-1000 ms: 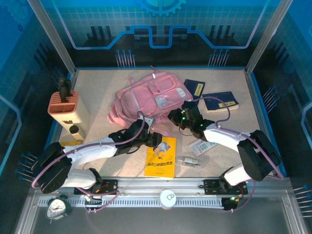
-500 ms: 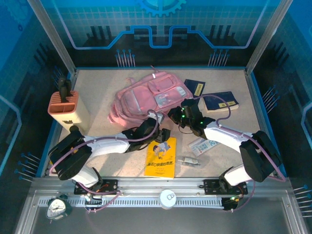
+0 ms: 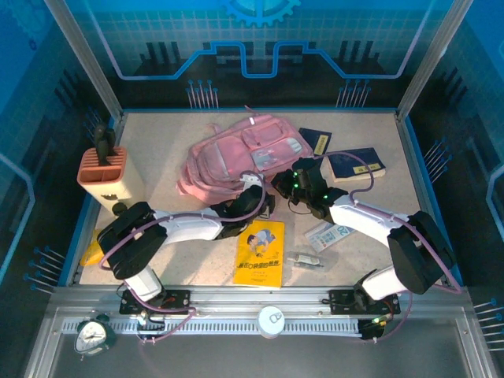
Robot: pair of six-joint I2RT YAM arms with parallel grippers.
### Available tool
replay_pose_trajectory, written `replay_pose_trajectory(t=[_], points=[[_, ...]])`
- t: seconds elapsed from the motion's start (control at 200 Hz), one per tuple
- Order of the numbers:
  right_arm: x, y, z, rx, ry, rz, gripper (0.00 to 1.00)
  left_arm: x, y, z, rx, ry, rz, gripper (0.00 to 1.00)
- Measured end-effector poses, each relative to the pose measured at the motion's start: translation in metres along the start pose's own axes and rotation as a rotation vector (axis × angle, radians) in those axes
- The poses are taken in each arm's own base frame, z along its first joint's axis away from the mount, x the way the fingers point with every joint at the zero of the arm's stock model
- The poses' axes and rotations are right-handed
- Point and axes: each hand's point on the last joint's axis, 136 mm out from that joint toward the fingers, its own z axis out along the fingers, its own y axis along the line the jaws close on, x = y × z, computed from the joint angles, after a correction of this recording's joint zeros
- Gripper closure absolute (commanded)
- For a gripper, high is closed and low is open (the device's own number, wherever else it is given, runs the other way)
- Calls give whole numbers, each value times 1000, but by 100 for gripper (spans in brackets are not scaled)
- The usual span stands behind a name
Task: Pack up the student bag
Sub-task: Unzip the student bag at the top-center of the table.
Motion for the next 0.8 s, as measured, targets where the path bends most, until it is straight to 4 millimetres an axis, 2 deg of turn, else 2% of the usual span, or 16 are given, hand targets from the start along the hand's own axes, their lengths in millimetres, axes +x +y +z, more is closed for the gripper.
replay_pose_trajectory(t=[0.275,0.375,0.595,0.8], points=[[-2,2,0,-8,-10,4,96,-15,-1,3,-18,-50,-10,93],[-2,3,0,-12,-12,4,97,-17,-2,3,-14,-59,-1,100],[-3,3,0,-12,-13,0,97,-18,-1,2,-9,-55,0,100],[-4,7,-3,-35,5,4,99,-23,4,-9,37,-32,-27,100]])
